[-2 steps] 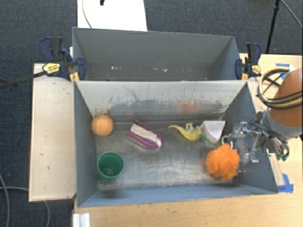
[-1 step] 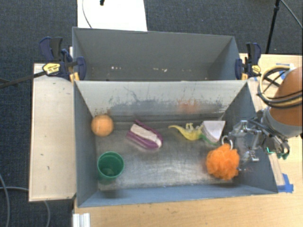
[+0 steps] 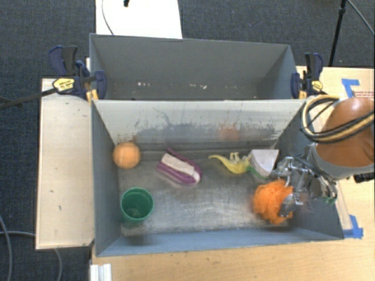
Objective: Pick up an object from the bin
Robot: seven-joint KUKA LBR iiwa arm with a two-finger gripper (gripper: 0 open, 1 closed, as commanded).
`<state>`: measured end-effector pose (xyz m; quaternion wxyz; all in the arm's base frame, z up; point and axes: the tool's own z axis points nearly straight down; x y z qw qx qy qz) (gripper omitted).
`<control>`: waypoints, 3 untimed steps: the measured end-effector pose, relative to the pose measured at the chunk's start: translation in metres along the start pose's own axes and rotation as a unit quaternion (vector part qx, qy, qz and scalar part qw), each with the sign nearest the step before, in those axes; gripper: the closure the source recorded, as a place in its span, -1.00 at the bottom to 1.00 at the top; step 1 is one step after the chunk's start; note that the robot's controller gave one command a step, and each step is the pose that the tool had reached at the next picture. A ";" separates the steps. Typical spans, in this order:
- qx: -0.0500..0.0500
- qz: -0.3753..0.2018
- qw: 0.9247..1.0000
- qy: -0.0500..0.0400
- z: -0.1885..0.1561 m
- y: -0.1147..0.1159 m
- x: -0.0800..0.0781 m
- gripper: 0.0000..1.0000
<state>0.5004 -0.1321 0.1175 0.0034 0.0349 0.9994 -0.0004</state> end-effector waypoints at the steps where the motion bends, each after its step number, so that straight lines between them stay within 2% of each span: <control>1: 0.000 0.042 0.999 0.000 0.044 0.017 0.003 1.00; 3: 0.000 0.039 0.999 0.000 0.044 0.017 0.003 1.00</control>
Offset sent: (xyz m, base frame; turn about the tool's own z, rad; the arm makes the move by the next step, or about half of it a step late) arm 0.0000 0.0000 0.0000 0.0000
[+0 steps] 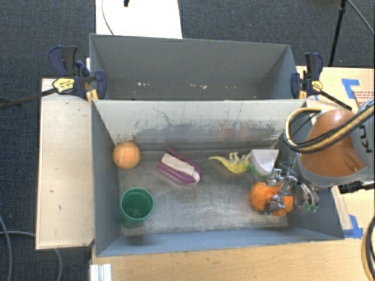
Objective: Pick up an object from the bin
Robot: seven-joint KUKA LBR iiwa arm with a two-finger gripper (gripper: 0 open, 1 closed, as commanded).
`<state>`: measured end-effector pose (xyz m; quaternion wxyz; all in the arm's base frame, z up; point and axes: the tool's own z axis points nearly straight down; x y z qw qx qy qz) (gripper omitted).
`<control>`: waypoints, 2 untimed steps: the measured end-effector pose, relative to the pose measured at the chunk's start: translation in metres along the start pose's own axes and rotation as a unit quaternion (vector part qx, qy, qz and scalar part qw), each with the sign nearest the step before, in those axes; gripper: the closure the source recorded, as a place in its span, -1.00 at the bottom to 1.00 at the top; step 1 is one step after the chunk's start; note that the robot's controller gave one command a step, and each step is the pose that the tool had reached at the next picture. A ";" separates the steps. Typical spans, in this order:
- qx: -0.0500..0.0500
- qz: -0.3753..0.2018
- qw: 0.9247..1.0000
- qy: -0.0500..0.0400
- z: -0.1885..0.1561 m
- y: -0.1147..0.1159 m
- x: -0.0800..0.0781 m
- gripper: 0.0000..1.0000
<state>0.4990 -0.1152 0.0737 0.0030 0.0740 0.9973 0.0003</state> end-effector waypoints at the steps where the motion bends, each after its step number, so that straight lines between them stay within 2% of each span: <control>1: 0.000 0.032 0.999 -0.001 -0.191 0.030 -0.002 1.00; 2: 0.001 0.031 1.000 0.001 -0.188 0.029 -0.001 -1.00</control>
Offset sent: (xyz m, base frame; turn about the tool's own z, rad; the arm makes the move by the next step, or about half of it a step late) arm 0.0000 0.0000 0.0000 0.0000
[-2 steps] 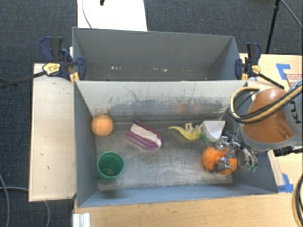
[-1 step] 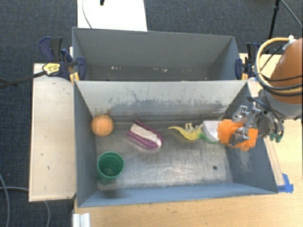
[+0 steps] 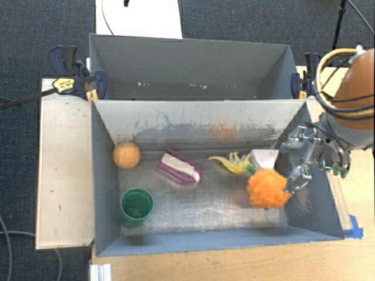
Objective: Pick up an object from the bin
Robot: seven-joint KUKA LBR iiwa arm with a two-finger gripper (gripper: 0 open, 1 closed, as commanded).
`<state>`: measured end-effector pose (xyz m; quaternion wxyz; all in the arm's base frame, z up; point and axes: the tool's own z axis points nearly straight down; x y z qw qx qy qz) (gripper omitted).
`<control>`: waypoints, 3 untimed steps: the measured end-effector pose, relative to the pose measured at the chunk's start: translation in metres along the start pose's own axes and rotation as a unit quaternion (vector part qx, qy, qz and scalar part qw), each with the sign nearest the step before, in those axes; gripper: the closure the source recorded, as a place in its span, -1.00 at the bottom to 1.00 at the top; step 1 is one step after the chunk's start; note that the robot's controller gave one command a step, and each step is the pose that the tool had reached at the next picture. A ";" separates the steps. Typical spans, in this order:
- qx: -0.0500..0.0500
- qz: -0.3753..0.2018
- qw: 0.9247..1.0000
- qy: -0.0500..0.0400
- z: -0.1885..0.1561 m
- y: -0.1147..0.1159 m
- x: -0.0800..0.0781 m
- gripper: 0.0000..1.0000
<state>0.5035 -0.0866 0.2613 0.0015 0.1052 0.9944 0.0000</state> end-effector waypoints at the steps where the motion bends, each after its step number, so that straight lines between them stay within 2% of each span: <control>1: 0.000 -0.001 1.000 0.000 0.000 0.000 0.000 -1.00; 2: 0.000 -0.008 1.000 -0.004 0.058 -0.028 -0.010 -1.00; 3: 0.000 0.047 0.999 -0.002 0.126 0.002 -0.003 -1.00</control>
Offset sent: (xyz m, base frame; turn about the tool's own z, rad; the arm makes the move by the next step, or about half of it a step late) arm 0.0043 -0.0497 -0.1020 -0.0277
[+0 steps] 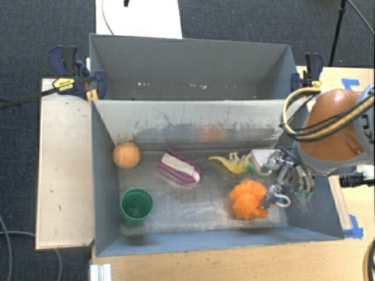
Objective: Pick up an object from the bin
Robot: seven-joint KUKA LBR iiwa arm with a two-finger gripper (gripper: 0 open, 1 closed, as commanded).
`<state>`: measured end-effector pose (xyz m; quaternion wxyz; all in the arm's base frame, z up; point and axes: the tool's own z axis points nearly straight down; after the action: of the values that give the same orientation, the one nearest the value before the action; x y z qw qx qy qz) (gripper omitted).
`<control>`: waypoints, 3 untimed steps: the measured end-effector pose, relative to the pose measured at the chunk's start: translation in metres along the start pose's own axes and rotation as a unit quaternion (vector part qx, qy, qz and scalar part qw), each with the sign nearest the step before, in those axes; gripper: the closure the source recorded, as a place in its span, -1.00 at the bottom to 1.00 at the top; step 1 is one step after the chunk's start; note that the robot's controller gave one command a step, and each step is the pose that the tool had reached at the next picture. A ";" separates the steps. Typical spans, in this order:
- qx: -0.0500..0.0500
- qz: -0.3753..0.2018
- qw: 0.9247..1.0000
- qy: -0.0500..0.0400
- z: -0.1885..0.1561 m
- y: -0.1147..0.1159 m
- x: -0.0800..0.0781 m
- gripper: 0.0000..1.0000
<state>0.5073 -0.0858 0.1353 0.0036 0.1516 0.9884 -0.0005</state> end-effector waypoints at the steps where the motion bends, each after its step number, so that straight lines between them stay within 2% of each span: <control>1: -0.001 -0.034 0.999 0.007 0.040 0.001 -0.037 -1.00; 2: 0.001 -0.066 0.998 0.002 0.050 0.023 -0.020 -1.00; 3: 0.000 0.021 1.000 0.004 0.056 0.050 -0.006 -1.00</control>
Offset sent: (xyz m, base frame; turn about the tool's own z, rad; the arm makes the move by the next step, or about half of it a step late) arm -0.0003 0.0786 -0.0589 0.0477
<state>0.5287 -0.0404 0.0790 -0.0008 0.1724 0.9850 0.0001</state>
